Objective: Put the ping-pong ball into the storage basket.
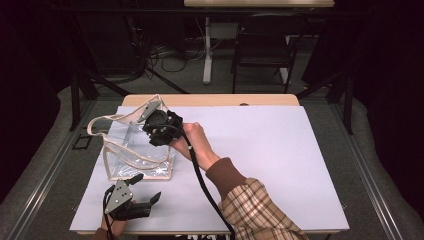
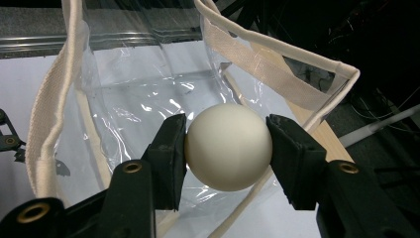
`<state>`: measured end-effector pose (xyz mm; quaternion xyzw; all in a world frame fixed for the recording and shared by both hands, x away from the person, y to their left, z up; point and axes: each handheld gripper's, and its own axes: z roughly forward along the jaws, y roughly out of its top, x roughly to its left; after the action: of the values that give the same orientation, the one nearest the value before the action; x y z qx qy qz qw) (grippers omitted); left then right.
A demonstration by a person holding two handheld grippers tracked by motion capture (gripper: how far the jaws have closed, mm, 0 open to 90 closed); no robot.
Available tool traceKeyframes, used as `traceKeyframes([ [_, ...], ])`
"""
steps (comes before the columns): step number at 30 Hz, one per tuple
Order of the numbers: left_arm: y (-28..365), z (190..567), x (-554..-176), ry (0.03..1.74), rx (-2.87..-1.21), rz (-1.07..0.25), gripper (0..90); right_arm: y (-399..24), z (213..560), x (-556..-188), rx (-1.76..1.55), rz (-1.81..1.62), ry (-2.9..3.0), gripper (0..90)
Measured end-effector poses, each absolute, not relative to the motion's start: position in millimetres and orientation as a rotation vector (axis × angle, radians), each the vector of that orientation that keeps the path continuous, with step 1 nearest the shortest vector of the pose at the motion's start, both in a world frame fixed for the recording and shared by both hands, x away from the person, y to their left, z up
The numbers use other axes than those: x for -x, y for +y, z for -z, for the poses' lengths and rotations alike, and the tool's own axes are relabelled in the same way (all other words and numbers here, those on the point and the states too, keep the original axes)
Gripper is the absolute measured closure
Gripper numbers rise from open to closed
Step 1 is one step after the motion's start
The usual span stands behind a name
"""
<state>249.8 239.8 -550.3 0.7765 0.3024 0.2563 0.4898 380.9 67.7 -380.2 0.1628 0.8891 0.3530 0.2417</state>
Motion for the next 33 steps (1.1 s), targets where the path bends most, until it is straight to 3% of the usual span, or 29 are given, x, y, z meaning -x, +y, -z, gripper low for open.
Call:
traceKeyframes([
  [33,240,550,-250,0.735,-1.886,-0.623,15.8,76,393,-382,-0.442,-0.909,2.507,50.8],
])
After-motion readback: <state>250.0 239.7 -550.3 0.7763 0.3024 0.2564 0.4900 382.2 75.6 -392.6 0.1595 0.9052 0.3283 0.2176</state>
